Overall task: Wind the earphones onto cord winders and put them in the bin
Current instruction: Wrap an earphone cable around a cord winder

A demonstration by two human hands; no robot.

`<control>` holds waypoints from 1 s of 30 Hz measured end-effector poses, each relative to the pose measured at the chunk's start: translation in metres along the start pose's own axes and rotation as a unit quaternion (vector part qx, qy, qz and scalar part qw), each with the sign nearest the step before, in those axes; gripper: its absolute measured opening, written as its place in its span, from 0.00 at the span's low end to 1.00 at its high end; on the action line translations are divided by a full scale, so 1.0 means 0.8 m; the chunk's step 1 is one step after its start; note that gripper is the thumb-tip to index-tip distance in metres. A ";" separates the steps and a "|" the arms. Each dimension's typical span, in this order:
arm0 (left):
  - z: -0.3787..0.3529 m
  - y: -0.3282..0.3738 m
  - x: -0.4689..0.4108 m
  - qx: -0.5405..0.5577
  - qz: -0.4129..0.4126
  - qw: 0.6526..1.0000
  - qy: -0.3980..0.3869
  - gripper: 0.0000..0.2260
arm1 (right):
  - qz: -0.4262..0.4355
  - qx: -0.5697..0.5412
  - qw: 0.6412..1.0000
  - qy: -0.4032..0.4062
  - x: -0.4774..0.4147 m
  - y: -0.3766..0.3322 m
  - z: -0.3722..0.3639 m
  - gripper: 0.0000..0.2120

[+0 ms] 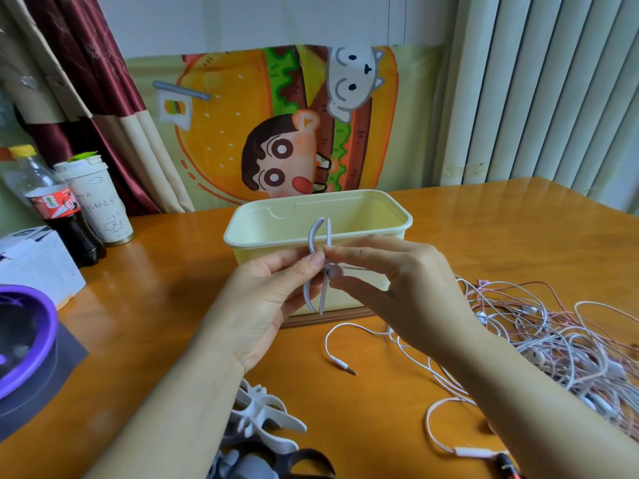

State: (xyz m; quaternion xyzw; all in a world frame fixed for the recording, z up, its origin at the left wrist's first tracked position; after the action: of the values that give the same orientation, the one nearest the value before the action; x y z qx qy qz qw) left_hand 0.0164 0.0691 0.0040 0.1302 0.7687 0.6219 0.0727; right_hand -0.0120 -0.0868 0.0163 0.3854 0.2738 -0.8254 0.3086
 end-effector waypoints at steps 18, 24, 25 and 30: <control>0.005 -0.003 -0.003 0.059 0.008 0.998 0.022 0.13 | -0.105 -0.046 0.973 -0.198 0.016 -0.004 -0.035 0.11; 0.013 -0.010 -0.006 0.058 0.008 0.996 0.066 0.16 | -0.079 0.014 0.956 -0.282 0.013 -0.025 -0.029 0.15; 0.012 -0.011 -0.006 0.035 0.001 0.997 0.068 0.16 | -0.078 0.013 0.957 -0.279 0.009 -0.029 -0.023 0.14; 0.003 -0.011 -0.001 -0.096 -0.050 0.990 0.085 0.14 | -0.125 -0.014 0.978 -0.164 -0.013 -0.019 0.030 0.09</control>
State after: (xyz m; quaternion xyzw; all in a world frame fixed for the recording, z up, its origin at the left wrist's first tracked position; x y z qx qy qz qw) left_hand 0.0168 0.0699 -0.0050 0.0309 0.7145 0.6972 0.0499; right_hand -0.0290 -0.0903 0.0413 0.2030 0.2765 -0.9057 0.2492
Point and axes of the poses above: each hand's wrist, its own x-axis away from the middle knuckle, its own z-axis out of the back of the hand, y = z × x, the point moved 3 cm from there along -x, towards the middle knuckle, and after that the axes turned 6 degrees about z, right-handed, at the moved point
